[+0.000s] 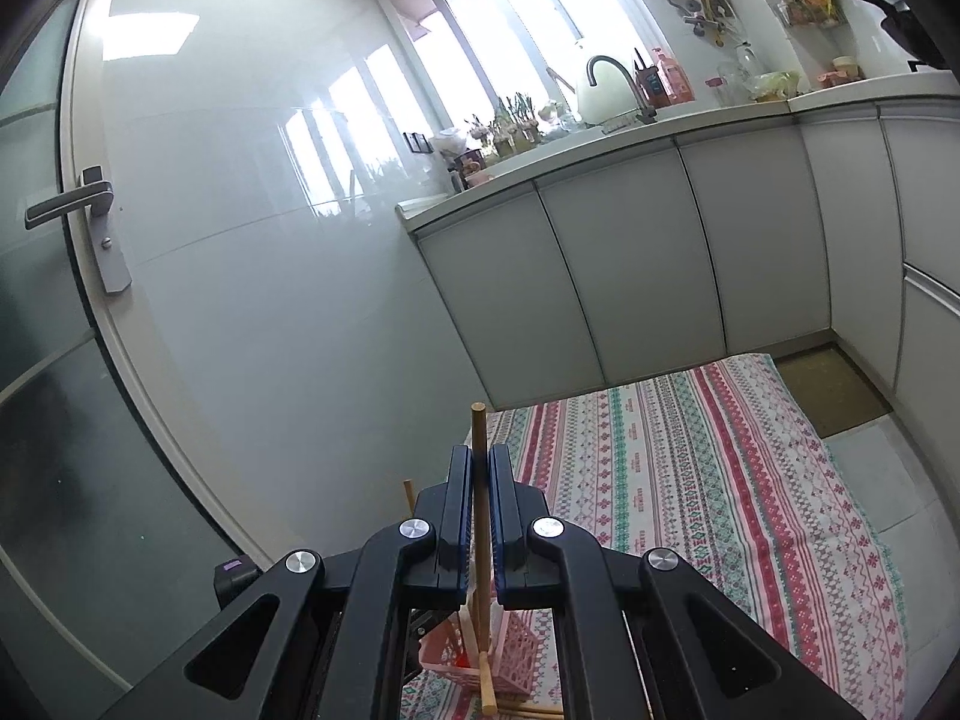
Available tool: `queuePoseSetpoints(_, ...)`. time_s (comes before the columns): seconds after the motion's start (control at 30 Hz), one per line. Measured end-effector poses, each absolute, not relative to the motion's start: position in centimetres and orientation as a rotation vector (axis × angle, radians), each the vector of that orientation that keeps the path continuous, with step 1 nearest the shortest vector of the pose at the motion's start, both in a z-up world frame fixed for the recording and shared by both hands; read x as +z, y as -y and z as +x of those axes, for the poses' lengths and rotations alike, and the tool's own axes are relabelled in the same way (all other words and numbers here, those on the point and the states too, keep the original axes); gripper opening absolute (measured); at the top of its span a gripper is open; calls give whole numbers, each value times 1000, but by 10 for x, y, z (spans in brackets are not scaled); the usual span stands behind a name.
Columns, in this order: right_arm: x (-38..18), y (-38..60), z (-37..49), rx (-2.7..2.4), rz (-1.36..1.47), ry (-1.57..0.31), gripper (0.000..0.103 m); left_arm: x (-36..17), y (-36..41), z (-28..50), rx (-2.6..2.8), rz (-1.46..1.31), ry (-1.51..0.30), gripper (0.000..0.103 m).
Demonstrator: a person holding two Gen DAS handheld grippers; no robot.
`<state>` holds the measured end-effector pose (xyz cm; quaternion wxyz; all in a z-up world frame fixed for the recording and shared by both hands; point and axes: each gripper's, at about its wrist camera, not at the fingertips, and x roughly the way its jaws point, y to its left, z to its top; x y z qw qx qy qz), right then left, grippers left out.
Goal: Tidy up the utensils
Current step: 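Lower the white spoon and chopstick into the pink basket, opening both tools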
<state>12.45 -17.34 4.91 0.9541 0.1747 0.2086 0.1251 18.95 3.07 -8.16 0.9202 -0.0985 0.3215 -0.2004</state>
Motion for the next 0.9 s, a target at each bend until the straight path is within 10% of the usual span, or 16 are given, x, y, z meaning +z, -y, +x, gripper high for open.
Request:
queuePoseSetpoints(0.3, 53, 157, 129, 279, 304, -423, 5, -60, -55, 166, -250, -164, -767, 69)
queuePoseSetpoints(0.9, 32, 102, 145, 236, 143, -440, 5, -80, -86, 155, -126, -178, -990, 69)
